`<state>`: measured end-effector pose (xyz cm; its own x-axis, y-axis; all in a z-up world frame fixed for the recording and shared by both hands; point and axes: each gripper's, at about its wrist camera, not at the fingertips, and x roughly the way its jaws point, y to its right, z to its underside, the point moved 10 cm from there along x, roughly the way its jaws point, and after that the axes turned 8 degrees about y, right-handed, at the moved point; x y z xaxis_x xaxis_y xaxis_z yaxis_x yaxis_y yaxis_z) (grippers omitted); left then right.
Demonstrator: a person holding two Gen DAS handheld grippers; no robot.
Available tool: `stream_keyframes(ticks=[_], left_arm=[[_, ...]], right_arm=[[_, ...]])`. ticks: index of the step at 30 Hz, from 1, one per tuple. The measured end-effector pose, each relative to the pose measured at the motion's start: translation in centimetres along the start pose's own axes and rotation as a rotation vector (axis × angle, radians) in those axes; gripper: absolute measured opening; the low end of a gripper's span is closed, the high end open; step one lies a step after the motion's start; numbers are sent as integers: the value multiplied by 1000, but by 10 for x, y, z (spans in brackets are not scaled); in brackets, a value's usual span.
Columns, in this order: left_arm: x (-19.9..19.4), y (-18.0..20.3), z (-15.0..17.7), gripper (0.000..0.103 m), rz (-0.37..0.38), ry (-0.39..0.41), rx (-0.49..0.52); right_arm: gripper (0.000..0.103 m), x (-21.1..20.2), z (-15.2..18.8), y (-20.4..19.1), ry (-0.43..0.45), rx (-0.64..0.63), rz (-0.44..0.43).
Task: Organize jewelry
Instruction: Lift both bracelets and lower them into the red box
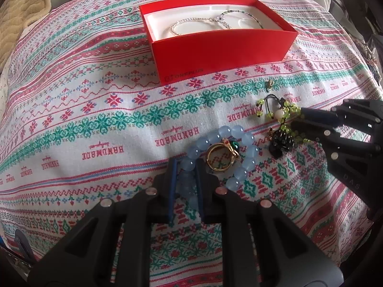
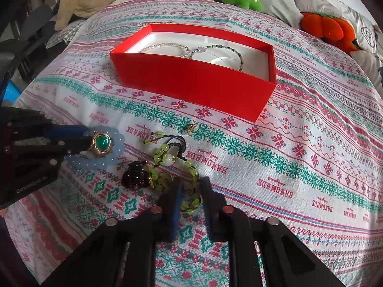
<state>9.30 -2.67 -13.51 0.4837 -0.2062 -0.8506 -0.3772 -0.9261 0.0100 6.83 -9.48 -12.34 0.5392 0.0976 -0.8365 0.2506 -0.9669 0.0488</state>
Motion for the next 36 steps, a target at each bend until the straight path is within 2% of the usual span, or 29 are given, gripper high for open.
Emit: stream_keyframes(ticks=[1, 5, 11, 17, 26, 36], left_arm=[[0, -2, -1, 13, -1, 0, -4], [-6, -4, 1, 13, 4, 8, -43], [-20, -10, -4, 13, 63, 28, -122], [-47, -10, -19, 13, 106, 90, -144], [-77, -3, -45, 13, 154, 162, -163], [-94, 14, -84, 13, 195, 236, -188]], right_arm=[[6, -1, 0, -1, -3, 9, -9], [6, -5, -1, 2, -1, 40, -29], [6, -24, -14, 5, 40, 60, -42], [6, -46, -32, 6, 93, 92, -67], [6, -66, -51, 4, 127, 120, -103], [6, -72, -68, 11, 144, 163, -127]])
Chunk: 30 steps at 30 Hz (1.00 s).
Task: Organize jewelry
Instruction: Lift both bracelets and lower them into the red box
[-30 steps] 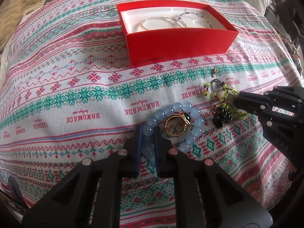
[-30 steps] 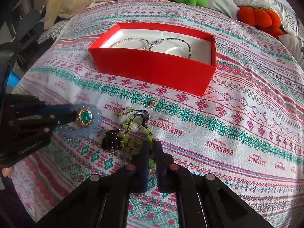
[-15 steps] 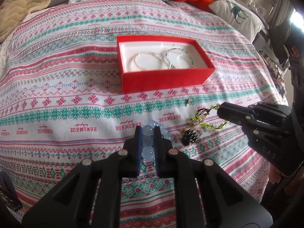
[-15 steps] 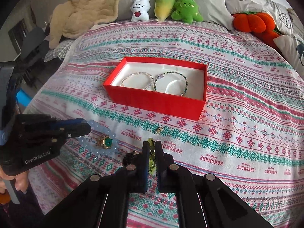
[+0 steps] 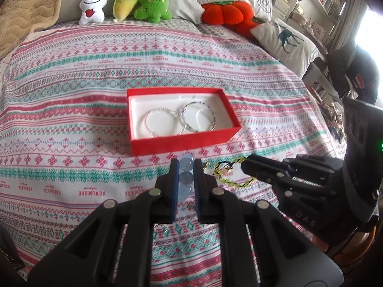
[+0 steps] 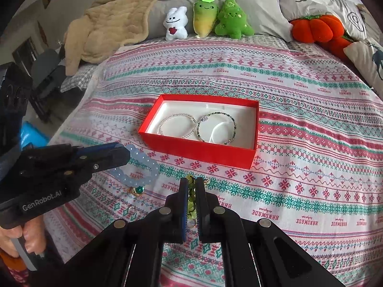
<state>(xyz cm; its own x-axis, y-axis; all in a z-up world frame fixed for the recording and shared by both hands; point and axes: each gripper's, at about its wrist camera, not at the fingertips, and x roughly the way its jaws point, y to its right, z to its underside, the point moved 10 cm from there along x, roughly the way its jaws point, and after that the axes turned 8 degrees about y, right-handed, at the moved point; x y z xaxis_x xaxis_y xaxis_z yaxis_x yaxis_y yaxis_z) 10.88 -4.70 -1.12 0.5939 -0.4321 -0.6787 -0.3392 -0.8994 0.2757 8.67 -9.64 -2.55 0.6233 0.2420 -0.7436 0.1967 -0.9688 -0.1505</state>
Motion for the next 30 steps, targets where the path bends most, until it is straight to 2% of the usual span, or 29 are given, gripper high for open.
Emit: stream_keyframes(ticks=[8, 15, 20, 30], left_arm=[[7, 21, -30, 13, 37, 55, -13], [21, 30, -61, 13, 90, 113, -75], [44, 26, -67, 13, 135, 102, -142], [75, -22, -52, 13, 27, 28, -186]], right_arm=[[6, -4, -15, 19, 21, 45, 14], [6, -8, -24, 30, 41, 76, 18], [6, -8, -32, 38, 59, 90, 29], [6, -1, -58, 54, 100, 129, 29]])
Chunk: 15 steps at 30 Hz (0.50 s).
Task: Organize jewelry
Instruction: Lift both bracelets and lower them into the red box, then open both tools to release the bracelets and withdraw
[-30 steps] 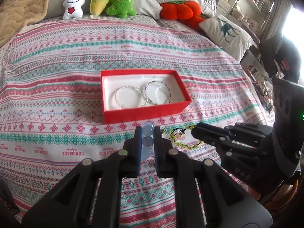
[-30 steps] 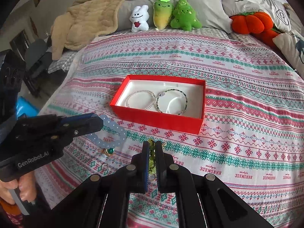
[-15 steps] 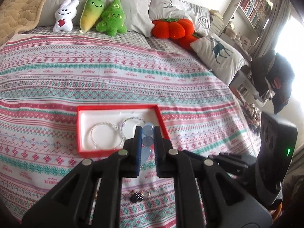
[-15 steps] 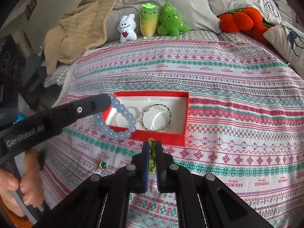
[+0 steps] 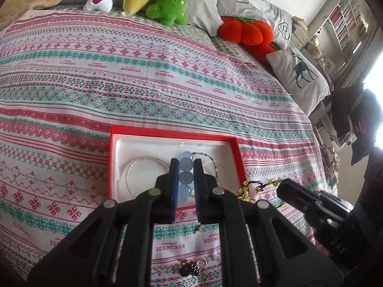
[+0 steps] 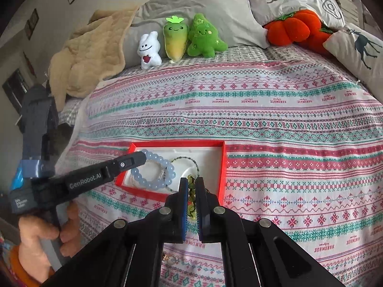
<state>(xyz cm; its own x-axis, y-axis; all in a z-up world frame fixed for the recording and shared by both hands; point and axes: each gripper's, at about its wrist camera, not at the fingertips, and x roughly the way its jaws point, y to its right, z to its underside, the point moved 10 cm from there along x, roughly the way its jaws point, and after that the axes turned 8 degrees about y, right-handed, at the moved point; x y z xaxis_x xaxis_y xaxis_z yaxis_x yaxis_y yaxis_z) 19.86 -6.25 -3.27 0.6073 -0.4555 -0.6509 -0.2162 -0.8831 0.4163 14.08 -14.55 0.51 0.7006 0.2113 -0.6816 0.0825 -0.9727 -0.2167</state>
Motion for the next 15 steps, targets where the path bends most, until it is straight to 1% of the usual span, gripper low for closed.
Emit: stream_keyframes(ticks=[4, 11, 15], left_arm=[[7, -13, 6, 13, -59, -20, 21], [4, -21, 6, 14, -102, -34, 44], [-5, -29, 3, 24, -133, -22, 62]], right_arm=[[6, 14, -9, -9, 2, 2, -22], [6, 33, -17, -36, -10, 15, -91], [6, 41, -17, -53, -18, 19, -148]])
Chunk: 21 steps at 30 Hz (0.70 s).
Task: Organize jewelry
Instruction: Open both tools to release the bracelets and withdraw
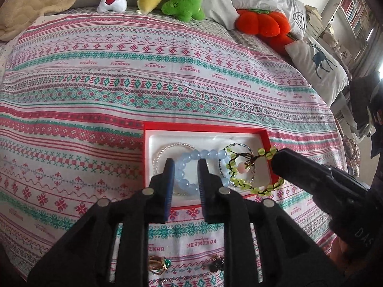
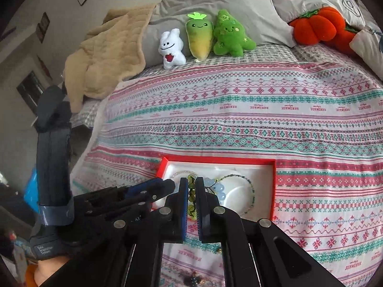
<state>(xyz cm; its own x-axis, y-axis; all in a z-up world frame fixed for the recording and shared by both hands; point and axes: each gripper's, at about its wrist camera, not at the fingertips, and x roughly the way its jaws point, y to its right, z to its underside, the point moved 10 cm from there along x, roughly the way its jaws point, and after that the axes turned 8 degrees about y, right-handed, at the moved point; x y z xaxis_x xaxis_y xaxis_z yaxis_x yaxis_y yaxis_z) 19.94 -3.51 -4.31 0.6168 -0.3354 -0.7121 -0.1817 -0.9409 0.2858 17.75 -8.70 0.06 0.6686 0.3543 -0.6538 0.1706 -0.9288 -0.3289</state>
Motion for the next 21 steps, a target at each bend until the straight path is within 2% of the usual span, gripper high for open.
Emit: stream_keyframes(ticks=[4, 8, 14, 17, 21], left_arm=[[-6, -10, 2, 29, -30, 0, 13], [-9, -15, 6, 31, -45, -7, 31], [-11, -17, 13, 37, -55, -21, 50], [-10, -14, 17, 42, -56, -29, 54], [-11, -10, 19, 55, -51, -32, 56]], right_arm=[[6, 13, 9, -4, -39, 2, -23], [6, 23, 22, 16, -81, -8, 44], [6, 23, 26, 48, -100, -13, 131], [7, 21, 27, 57, -104, -12, 156], [13, 19, 30, 61, -125, 4, 152]])
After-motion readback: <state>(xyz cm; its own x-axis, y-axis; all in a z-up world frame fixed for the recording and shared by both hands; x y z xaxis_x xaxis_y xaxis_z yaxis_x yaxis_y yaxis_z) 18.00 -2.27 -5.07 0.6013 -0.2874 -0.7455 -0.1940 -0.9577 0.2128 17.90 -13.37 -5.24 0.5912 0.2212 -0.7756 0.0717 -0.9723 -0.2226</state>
